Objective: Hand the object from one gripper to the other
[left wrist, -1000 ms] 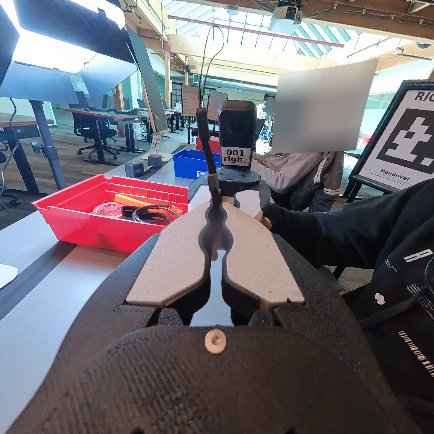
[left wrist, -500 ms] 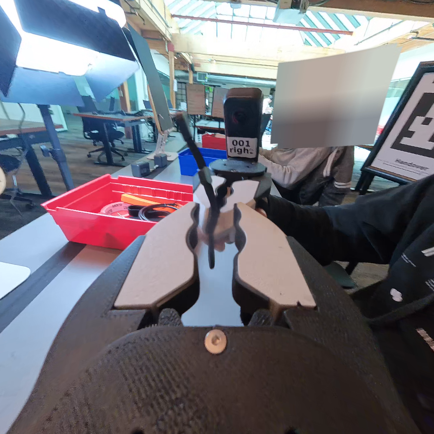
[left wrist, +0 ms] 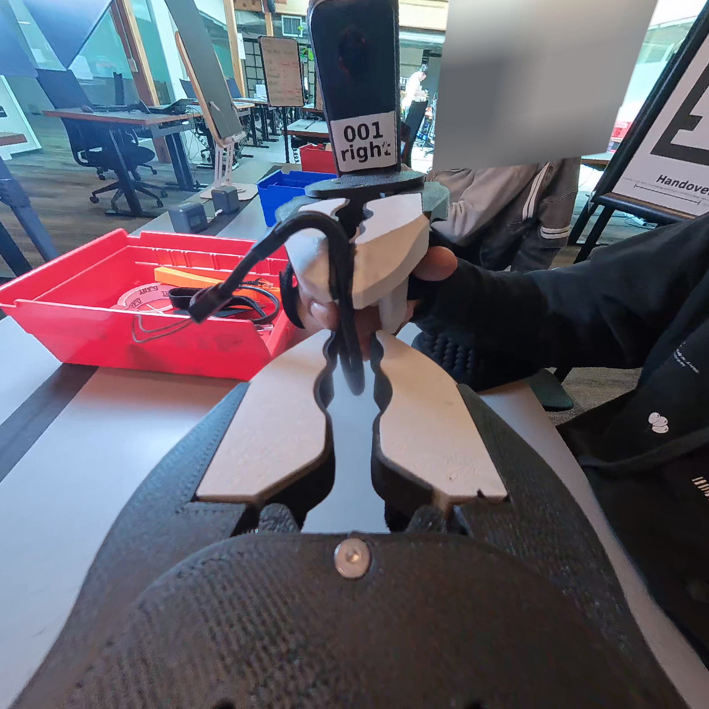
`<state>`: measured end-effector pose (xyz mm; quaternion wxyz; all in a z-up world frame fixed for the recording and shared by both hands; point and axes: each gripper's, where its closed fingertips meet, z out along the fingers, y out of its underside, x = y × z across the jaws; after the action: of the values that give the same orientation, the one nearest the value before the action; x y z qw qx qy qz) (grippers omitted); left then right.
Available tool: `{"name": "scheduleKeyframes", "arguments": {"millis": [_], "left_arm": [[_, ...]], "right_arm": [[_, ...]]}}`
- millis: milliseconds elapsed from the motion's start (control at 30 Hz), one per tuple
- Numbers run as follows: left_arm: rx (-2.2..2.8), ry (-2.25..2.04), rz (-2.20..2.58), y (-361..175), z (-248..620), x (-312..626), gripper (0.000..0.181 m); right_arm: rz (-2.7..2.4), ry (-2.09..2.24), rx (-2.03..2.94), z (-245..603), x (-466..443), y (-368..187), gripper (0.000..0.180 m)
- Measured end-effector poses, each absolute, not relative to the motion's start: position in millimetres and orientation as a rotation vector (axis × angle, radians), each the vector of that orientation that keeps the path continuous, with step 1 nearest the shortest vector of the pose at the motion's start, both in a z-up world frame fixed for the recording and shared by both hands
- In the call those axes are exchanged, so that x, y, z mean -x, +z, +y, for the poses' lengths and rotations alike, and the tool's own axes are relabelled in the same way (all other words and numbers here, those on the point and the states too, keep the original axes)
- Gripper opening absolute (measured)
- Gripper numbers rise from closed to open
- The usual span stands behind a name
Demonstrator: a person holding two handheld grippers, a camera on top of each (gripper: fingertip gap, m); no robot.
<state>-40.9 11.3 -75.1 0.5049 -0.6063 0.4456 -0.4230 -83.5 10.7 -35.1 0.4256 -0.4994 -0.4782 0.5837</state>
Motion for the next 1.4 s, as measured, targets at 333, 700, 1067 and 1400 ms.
{"name": "scheduleKeyframes", "arguments": {"millis": [333, 700, 1067, 1400], "left_arm": [[1.471, -1.045, 1.067, -70, 12, 47, 0.003], [1.361, -1.158, 0.850, -32, 20, 69, 0.003], [1.354, -1.204, 0.780, -31, 26, 67, 0.003], [1.426, -0.929, 0.887, -28, 27, 94, 0.020]], "right_arm": [[-1.199, 1.373, 1.232, 19, 76, -32, 0.004], [-1.181, 1.479, 1.249, 21, 77, -35, 0.029], [-1.145, 1.434, 1.270, 17, 98, -50, 0.004], [-1.211, 1.340, 1.315, 25, 81, -44, 0.003]]}}
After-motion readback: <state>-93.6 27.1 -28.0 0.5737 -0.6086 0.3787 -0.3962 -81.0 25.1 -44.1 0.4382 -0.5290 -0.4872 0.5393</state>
